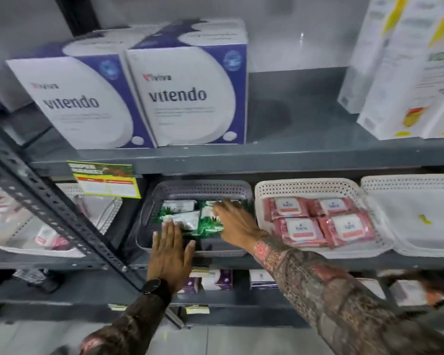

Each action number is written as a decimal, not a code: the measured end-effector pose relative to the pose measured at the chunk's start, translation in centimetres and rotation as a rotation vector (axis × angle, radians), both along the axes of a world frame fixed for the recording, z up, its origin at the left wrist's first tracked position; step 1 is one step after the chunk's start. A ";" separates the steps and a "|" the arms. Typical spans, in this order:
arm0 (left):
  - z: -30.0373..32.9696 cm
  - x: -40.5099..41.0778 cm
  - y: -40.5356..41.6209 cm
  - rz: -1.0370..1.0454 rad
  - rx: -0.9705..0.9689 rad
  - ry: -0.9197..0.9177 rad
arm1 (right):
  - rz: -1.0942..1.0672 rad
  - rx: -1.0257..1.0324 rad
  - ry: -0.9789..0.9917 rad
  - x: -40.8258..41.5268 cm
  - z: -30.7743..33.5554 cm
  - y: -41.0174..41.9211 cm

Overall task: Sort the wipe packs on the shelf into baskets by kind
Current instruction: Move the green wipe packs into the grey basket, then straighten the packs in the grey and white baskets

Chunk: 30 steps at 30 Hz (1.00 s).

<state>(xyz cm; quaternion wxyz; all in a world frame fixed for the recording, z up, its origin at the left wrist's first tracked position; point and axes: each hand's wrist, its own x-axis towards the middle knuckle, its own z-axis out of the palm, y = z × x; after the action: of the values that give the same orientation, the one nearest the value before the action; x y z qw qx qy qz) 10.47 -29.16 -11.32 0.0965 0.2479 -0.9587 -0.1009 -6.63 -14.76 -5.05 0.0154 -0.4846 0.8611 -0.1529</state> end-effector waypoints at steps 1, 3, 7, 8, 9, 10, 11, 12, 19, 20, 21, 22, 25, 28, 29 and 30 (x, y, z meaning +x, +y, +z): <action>0.0 0.0 -0.1 -0.006 0.001 -0.001 | -0.010 0.030 0.014 0.1 -0.8 -0.5; 0.1 0.1 -0.3 -0.018 0.018 0.022 | -0.031 0.065 0.015 0.1 -2.2 -1.0; 2.3 -0.5 -2.4 -0.039 0.086 0.143 | -0.074 0.054 -0.019 0.4 -2.8 -1.0; 2.9 -1.1 -3.2 -0.048 0.068 0.153 | -0.097 0.042 -0.030 0.4 -2.6 -0.8; 3.4 -1.7 -4.2 -0.078 0.037 0.118 | -0.123 0.036 -0.029 0.5 -2.4 -0.5; 3.8 -2.4 -5.1 -0.120 0.004 0.038 | -0.149 0.043 -0.017 0.6 -2.3 -0.4; 4.1 -3.1 -5.8 -0.160 -0.027 -0.060 | -0.164 0.047 -0.007 0.7 -2.2 -0.3; 4.1 -3.7 -6.3 -0.194 -0.050 -0.149 | -0.170 0.053 -0.010 0.8 -2.2 -0.3; 4.4 -5.4 -8.6 -0.319 -0.132 -0.213 | -0.206 0.096 -0.142 0.7 -1.7 -0.3; 4.6 -5.4 -9.1 -0.330 -0.103 -0.213 | -0.201 0.104 -0.173 0.5 -1.8 -0.1; 4.8 -5.2 -9.7 -0.339 -0.061 -0.224 | -0.193 0.110 -0.195 0.4 -1.7 0.0; 4.9 -5.0 -10.3 -0.346 -0.010 -0.246 | -0.188 0.119 -0.210 0.2 -1.7 0.0; 4.7 -3.9 -11.7 -0.342 0.131 -0.306 | -0.167 0.108 -0.222 0.9 -1.5 -0.5; 4.5 -3.2 -11.9 -0.321 0.146 -0.323 | -0.149 0.153 -0.225 1.7 -2.2 -0.6; 4.7 -3.1 -11.9 -0.319 0.155 -0.331 | -0.147 0.160 -0.226 1.7 -2.0 -0.6; 5.0 -3.2 -11.9 -0.320 0.169 -0.335 | -0.145 0.153 -0.235 1.5 -1.8 -0.7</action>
<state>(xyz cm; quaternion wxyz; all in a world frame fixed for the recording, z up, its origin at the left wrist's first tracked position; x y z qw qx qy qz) 7.31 -41.08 -6.35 -0.1019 0.1132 -0.9765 -0.1522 -5.09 -15.50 -6.80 0.1418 -0.3975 0.8953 -0.1429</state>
